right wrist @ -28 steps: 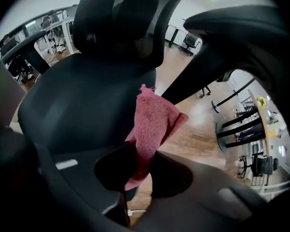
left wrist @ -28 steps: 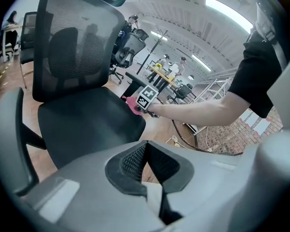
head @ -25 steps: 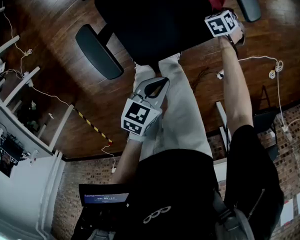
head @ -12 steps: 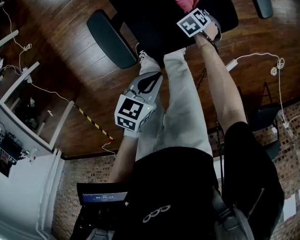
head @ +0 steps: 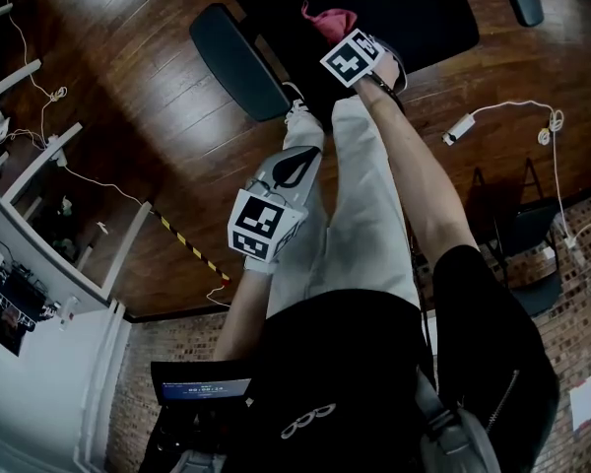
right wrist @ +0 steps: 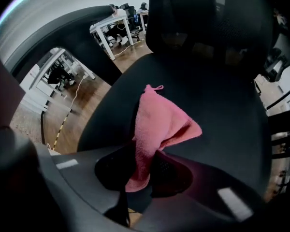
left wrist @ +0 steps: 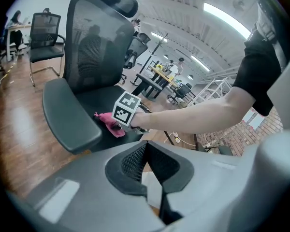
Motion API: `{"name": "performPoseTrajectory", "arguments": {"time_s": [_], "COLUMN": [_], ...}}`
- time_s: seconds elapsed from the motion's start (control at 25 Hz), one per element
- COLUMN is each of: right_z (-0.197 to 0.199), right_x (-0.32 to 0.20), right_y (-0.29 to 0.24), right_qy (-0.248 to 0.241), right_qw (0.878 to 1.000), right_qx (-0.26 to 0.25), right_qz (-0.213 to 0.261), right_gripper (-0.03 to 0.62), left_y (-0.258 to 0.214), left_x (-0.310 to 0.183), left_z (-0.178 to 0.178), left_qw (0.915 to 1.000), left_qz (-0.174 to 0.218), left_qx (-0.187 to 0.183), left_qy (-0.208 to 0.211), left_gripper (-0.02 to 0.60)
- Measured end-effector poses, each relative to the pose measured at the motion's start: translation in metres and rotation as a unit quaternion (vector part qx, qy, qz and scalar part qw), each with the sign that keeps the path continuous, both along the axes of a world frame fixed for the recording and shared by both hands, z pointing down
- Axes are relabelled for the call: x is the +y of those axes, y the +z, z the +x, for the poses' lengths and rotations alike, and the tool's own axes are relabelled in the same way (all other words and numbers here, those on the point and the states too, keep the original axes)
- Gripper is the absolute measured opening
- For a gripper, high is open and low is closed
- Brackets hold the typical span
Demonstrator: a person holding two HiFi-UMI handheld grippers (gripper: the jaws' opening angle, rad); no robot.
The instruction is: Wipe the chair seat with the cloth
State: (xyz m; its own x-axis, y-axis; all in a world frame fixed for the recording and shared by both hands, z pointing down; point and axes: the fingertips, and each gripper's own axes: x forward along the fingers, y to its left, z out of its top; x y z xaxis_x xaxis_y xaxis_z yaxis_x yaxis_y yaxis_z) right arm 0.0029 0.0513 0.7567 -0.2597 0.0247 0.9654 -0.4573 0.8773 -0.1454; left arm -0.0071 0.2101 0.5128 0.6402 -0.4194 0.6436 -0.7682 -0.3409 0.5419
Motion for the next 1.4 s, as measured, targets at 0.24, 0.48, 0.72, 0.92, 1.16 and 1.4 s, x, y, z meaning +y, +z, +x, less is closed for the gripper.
{"name": "performPoseTrajectory", "arguments": {"time_s": [0.24,0.48,0.72,0.92,1.16,1.4], "right_z": [-0.041,-0.08,-0.035,0.048,0.127,0.188], "right_x": [0.045,0.092,0.066,0.006,-0.05,-0.093], "right_y": [-0.014,-0.037,-0.017,0.006,0.008,0.002], "right_qy": [0.035,0.033,0.054,0.116,0.15,0.164], "right_qw": [0.993,0.961,0.97,0.978,0.98,0.983], "right_qx": [-0.077,-0.186,-0.164,-0.112,-0.084,-0.06], "right_qz": [-0.079,-0.205,-0.173,-0.13,-0.102,-0.064], "right_gripper": [0.067,0.067,0.067,0.067,0.067,0.069], "left_y": [0.002,-0.001,-0.003,0.002,0.002,0.0], "left_x": [0.017,0.019,0.011,0.004,-0.014,-0.03], "left_z": [-0.003,0.006,0.016,0.034,0.064,0.086], "left_qw": [1.0,0.9999,0.9999,0.9998,0.9995,0.9993], "left_qz": [-0.005,-0.002,-0.003,-0.012,-0.014,-0.013], "left_qx": [0.0,-0.003,-0.009,-0.008,-0.003,-0.005], "left_qy": [0.007,0.014,0.013,0.016,0.028,0.036], "left_gripper": [-0.009,-0.009,-0.009,-0.009,-0.009,-0.009]}}
